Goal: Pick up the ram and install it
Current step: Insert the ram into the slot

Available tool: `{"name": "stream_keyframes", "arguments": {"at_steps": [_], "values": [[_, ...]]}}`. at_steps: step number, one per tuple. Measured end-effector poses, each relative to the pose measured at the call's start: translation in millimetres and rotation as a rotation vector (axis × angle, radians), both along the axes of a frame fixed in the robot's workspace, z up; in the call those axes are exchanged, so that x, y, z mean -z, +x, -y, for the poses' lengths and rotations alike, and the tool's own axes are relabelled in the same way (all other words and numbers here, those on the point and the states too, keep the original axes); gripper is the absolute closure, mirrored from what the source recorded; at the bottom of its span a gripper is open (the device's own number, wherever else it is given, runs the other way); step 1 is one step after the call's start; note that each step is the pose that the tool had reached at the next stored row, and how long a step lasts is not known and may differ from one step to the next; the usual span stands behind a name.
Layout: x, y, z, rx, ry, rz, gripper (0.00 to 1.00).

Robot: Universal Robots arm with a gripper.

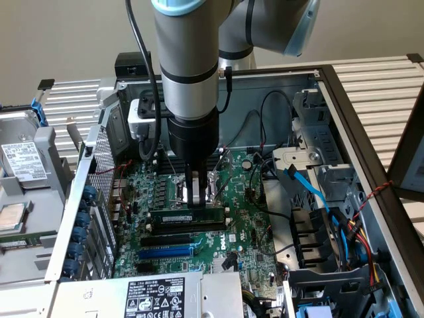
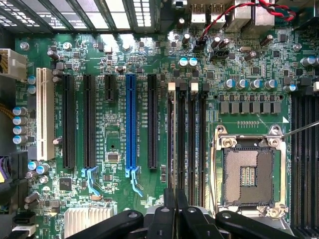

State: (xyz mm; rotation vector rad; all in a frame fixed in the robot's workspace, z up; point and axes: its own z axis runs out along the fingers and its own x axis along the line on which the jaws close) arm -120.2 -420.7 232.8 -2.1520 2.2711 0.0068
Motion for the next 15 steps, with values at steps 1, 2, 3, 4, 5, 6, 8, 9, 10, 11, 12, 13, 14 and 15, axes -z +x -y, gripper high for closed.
{"name": "stream_keyframes", "arguments": {"at_steps": [1,2,3,4,5,6,8,9,10,11,12,13,14,15], "values": [[0.0,0.0,0.0,0.000,0.0000,0.0003,0.88],[0.1,0.0,0.0,0.000,0.0001,0.0019,0.88],[0.2,0.0,-0.1,0.000,0.0000,0.0036,0.88],[0.2,0.0,0.0,0.000,-0.0001,0.0053,0.88],[0.2,0.0,0.0,0.000,-0.0004,0.0064,0.88],[0.2,0.0,0.0,0.000,-0.0004,0.0065,0.88],[0.3,-0.5,0.0,0.000,-0.0003,0.0066,0.88],[0.2,-0.7,0.0,0.000,-0.0004,0.0066,0.88],[0.2,-0.9,0.0,0.000,-0.0003,0.0066,0.88],[0.2,-1.0,0.0,0.000,-0.0003,0.0066,0.88],[0.2,-1.2,0.0,0.000,-0.0004,0.0066,0.88],[0.2,-1.3,0.0,0.000,-0.0004,0.0070,0.88],[0.3,-1.3,0.0,0.000,-0.0004,0.0079,0.88],[0.3,-1.3,0.0,0.000,-0.0004,0.0091,0.88]]}}
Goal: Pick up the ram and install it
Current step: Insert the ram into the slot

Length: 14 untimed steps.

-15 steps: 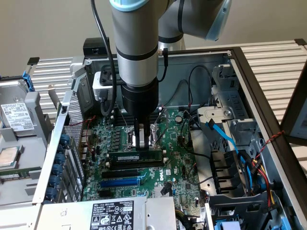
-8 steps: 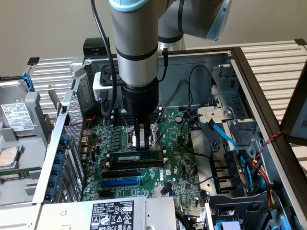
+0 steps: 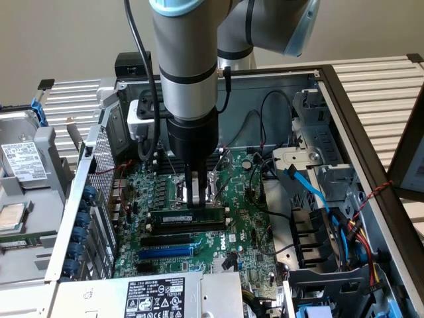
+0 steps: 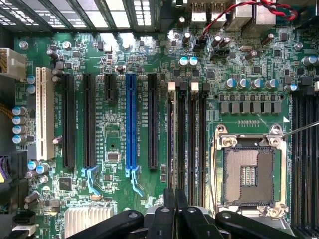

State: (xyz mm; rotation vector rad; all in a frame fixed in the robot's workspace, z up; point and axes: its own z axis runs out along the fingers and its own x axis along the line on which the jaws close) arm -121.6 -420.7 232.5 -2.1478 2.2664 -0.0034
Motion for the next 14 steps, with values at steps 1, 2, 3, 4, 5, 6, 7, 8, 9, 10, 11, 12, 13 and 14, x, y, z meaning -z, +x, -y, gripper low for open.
{"name": "stream_keyframes", "arguments": {"at_steps": [1,2,3,4,5,6,7,8,9,10,11,12,13,14], "values": [[0.0,0.0,0.0,0.000,-0.0001,0.0008,0.88],[0.1,0.0,0.0,0.000,0.0000,0.0015,0.88],[0.2,0.0,0.0,0.000,0.0000,0.0020,0.88],[0.3,0.0,0.0,0.000,0.0000,0.0023,0.88],[0.3,-0.1,0.1,0.000,-0.0001,0.0024,0.88],[0.5,0.0,0.1,0.000,-0.0001,0.0025,0.88],[0.8,-0.1,0.0,0.000,-0.0001,0.0026,0.88],[1.1,-0.1,0.0,0.000,0.0001,0.0026,0.88],[1.3,-0.2,0.0,0.000,0.0000,0.0026,0.88],[1.5,-0.2,0.0,0.000,-0.0001,0.0026,0.88],[1.7,-0.3,0.0,0.000,-0.0002,0.0026,0.88],[1.9,-0.3,0.0,0.000,-0.0001,0.0026,0.88],[2.0,-0.3,0.0,0.000,-0.0002,0.0026,0.88],[2.1,-0.4,0.0,0.000,-0.0002,0.0026,0.88]]}}
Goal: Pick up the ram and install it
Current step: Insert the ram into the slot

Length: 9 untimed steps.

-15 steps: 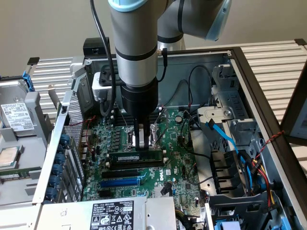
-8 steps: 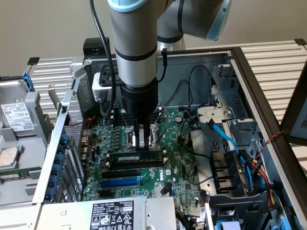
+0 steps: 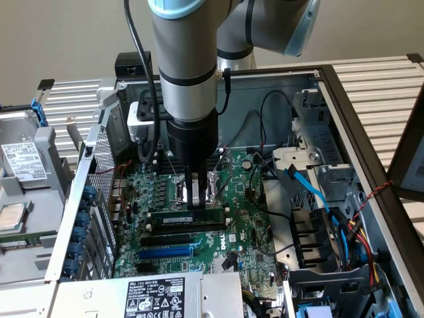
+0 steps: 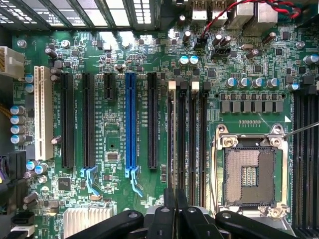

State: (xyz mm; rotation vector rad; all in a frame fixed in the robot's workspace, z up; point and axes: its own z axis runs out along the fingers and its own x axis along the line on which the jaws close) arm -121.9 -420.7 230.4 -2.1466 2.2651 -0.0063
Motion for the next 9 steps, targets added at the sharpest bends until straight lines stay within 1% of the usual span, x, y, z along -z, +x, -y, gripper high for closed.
{"name": "stream_keyframes", "arguments": {"at_steps": [9], "values": [[1.3,0.0,0.0,0.000,0.0001,0.0000,0.88]]}}
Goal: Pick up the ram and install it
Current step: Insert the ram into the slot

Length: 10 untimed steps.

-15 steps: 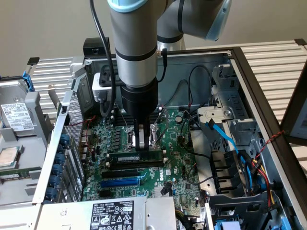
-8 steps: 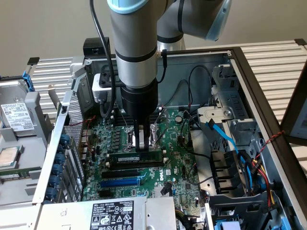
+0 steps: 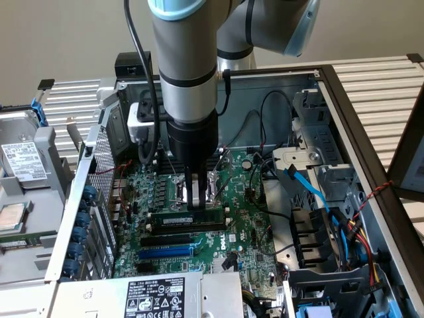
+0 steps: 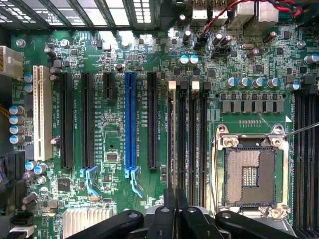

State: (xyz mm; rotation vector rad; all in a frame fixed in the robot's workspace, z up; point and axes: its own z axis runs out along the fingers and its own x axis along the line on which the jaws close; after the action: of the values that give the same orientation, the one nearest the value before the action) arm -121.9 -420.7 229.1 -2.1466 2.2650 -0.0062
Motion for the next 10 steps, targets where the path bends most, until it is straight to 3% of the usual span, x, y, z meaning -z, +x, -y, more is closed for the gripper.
{"name": "stream_keyframes", "arguments": {"at_steps": [10], "values": [[0.3,0.0,0.0,0.000,0.0000,0.0000,0.88]]}}
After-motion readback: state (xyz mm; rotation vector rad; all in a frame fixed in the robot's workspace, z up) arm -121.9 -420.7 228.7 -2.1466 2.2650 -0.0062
